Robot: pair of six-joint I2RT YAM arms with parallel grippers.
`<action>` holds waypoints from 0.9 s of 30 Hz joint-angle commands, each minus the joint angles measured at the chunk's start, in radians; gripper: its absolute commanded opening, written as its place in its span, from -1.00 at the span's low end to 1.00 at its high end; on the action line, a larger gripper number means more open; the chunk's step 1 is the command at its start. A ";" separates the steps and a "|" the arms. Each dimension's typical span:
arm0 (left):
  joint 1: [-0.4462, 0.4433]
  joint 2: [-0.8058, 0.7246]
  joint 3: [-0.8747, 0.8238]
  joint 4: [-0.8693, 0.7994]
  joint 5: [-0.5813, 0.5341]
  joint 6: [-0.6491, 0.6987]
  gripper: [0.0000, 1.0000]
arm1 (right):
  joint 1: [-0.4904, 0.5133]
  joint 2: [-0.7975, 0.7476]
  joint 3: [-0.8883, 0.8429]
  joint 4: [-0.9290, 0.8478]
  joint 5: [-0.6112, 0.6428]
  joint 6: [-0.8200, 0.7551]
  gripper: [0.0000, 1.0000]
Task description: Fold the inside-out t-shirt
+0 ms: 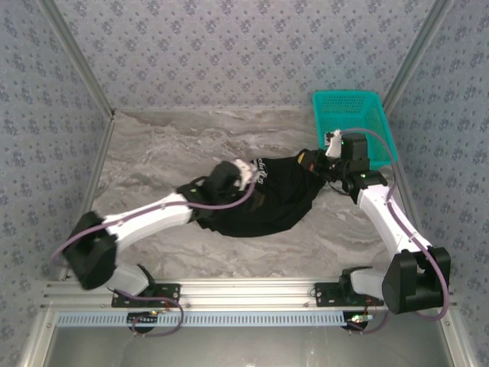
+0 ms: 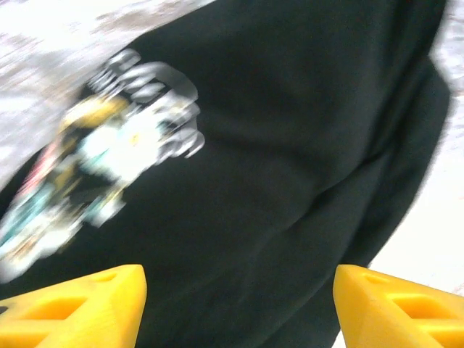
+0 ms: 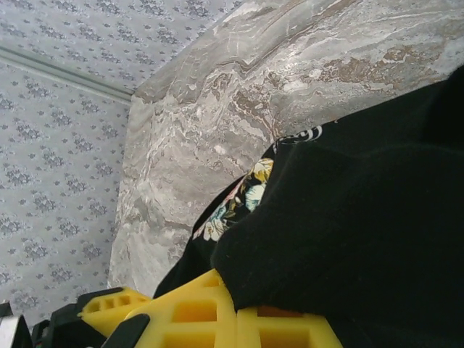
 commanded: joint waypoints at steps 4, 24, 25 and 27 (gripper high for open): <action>-0.067 0.253 0.200 0.106 0.025 0.069 0.41 | -0.006 0.002 0.002 -0.015 -0.038 -0.046 -1.00; 0.172 0.157 0.214 0.134 0.655 -0.342 -1.00 | 0.094 0.214 0.319 -0.381 0.573 -0.412 -0.50; 0.179 0.129 0.209 0.092 0.657 -0.347 -1.00 | 0.107 0.222 0.332 -0.384 0.599 -0.425 -0.41; 0.196 0.098 0.211 0.026 0.659 -0.356 -1.00 | 0.118 0.199 0.325 -0.367 0.568 -0.435 -0.29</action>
